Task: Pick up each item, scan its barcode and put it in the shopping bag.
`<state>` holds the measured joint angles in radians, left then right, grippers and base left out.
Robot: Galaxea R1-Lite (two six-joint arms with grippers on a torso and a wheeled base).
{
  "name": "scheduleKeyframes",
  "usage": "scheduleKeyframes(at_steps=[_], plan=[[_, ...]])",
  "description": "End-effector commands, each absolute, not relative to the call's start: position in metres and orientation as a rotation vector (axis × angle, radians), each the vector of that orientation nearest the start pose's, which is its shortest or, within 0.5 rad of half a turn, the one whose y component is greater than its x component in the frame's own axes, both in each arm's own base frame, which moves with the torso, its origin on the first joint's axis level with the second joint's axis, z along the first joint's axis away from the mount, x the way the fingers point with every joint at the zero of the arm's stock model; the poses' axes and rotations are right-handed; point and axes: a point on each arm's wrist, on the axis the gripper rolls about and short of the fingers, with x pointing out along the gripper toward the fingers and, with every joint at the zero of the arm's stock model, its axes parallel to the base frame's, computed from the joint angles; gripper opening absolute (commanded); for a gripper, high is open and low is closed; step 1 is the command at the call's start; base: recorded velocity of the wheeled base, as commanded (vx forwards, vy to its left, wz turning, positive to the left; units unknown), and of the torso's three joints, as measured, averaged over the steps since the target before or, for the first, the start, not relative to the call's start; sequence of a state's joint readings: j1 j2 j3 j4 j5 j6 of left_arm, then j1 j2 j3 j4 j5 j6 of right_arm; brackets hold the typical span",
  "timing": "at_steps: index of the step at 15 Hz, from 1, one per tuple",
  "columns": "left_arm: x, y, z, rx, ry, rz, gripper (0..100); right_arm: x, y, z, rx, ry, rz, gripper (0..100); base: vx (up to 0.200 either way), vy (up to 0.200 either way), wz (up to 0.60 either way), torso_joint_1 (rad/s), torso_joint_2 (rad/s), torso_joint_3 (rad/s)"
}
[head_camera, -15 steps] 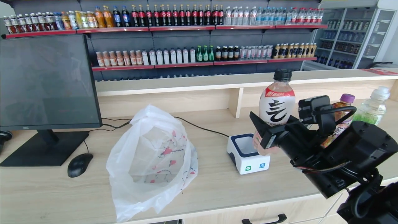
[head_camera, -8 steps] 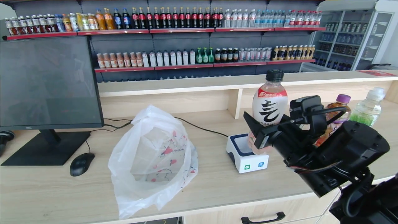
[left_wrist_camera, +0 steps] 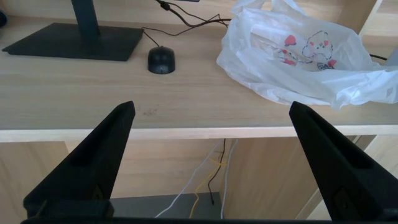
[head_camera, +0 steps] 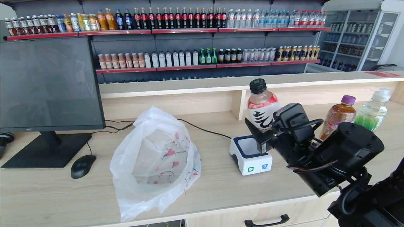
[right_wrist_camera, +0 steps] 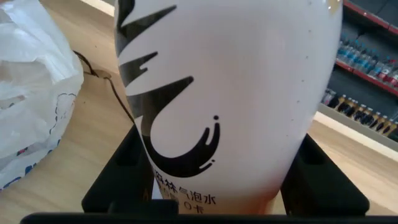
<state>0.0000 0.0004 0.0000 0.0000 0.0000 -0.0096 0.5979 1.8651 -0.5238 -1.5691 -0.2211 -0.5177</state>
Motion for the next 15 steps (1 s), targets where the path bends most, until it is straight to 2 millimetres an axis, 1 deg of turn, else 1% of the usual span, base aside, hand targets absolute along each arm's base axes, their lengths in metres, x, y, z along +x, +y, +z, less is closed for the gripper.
scheduleKeyframes(at_steps=[1, 2, 3, 5, 6, 7, 8, 9, 11, 12, 15], plan=[[-0.023, 0.000, 0.075, -0.009, 0.000, 0.000, 100, 0.250, 0.164, 0.152, -0.489, -0.296, 0.309, 0, 0.000, 0.000, 0.00, 0.000, 0.00, 0.000], [-0.023, 0.000, 0.075, -0.009, 0.000, 0.000, 100, 0.252, 0.163, 0.153, -0.549, -0.312, 0.299, 0, 0.000, 0.000, 0.00, 0.000, 0.00, 0.000], [-0.023, 0.000, 0.075, -0.009, 0.000, 0.000, 100, 0.258, 0.157, 0.156, -0.642, -0.339, 0.279, 0, 0.000, 0.000, 0.00, 0.000, 0.00, 0.000], [-0.023, 0.000, 0.075, -0.009, 0.000, 0.000, 100, 0.271, 0.140, 0.158, -0.834, -0.403, 0.280, 0, 0.000, 0.000, 0.00, 0.000, 0.00, 0.000], [-0.023, 0.000, 0.075, -0.009, 0.000, 0.000, 100, 0.275, 0.136, 0.157, -0.858, -0.413, 0.293, 0, 0.000, 0.000, 0.00, 0.000, 0.00, 0.000], [-0.023, 0.000, 0.075, -0.011, 0.000, 0.000, 100, 0.286, 0.135, 0.147, -0.892, -0.424, 0.347, 0, 0.000, 0.000, 0.00, 0.000, 0.00, 0.000], [-0.023, 0.000, 0.075, -0.009, 0.000, 0.000, 100, 0.296, 0.137, 0.141, -0.911, -0.452, 0.403, 0, 0.000, 0.000, 0.00, 0.000, 0.00, 0.000], [-0.023, 0.000, 0.075, -0.009, 0.000, 0.000, 100, 0.300, 0.140, 0.138, -0.922, -0.471, 0.437, 0, 0.000, 0.000, 0.00, 0.000, 0.00, 0.000], [-0.023, 0.000, 0.075, -0.009, 0.000, 0.000, 100, 0.301, 0.141, 0.132, -0.966, -0.496, 0.493, 0, 0.000, 0.000, 0.00, 0.000, 0.00, 0.000], [-0.023, 0.000, 0.075, -0.009, 0.000, 0.000, 100, 0.301, 0.138, 0.132, -0.993, -0.512, 0.507, 0, 0.000, 0.000, 0.00, 0.000, 0.00, 0.000], [-0.023, 0.000, 0.075, -0.009, 0.000, 0.000, 100, 0.296, 0.136, 0.122, -1.053, -0.521, 0.567, 0, 0.000, 0.000, 0.00, 0.000, 0.00, 0.000]])
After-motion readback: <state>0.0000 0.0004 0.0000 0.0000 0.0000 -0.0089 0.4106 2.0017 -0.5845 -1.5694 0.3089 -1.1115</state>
